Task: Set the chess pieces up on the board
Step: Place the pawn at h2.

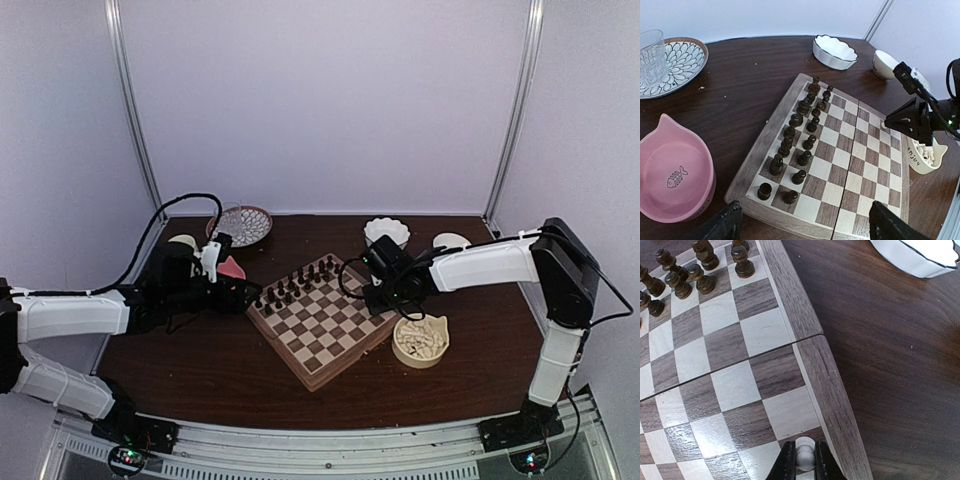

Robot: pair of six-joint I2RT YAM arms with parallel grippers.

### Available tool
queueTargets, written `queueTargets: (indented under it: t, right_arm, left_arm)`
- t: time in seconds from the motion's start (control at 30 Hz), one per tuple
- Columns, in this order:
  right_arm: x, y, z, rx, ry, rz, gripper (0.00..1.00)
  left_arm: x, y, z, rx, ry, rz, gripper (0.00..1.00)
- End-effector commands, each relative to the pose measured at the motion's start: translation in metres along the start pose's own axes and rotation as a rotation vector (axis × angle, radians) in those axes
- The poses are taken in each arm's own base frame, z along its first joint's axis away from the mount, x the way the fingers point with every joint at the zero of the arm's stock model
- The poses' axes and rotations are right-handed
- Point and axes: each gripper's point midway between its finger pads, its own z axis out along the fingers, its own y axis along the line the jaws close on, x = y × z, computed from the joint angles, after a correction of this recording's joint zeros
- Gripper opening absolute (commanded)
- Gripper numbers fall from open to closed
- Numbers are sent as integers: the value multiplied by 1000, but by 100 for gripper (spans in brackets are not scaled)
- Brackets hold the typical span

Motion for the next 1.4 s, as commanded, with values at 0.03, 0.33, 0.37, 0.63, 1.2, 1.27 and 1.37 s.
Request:
queueTargets:
  t: [0.03, 0.33, 0.37, 0.63, 1.2, 1.27, 1.37]
  right_arm:
    - [3, -5, -12, -7, 5, 11, 13]
    - [4, -5, -12, -8, 8, 10, 14]
    - [4, -5, -12, -7, 8, 9, 15]
    - [1, -2, -14, -22, -5, -7, 31]
    - [-25, 10, -75, 37, -228, -121, 57]
    - [-29, 9, -88, 22, -274, -114, 59]
    - [-33, -1, -106, 24, -337, -82, 60]
  left_arm:
    - [-17, -8, -1, 21, -48, 22, 88]
    - [-17, -7, -1, 20, -47, 23, 88]
    - [-17, -7, -1, 19, -47, 23, 88]
    - [-17, -8, -1, 22, -50, 22, 88]
    - [-18, -8, -2, 20, -55, 26, 88]
    - [-17, -8, -2, 23, -53, 26, 88]
    - [-18, -9, -3, 29, -58, 27, 88]
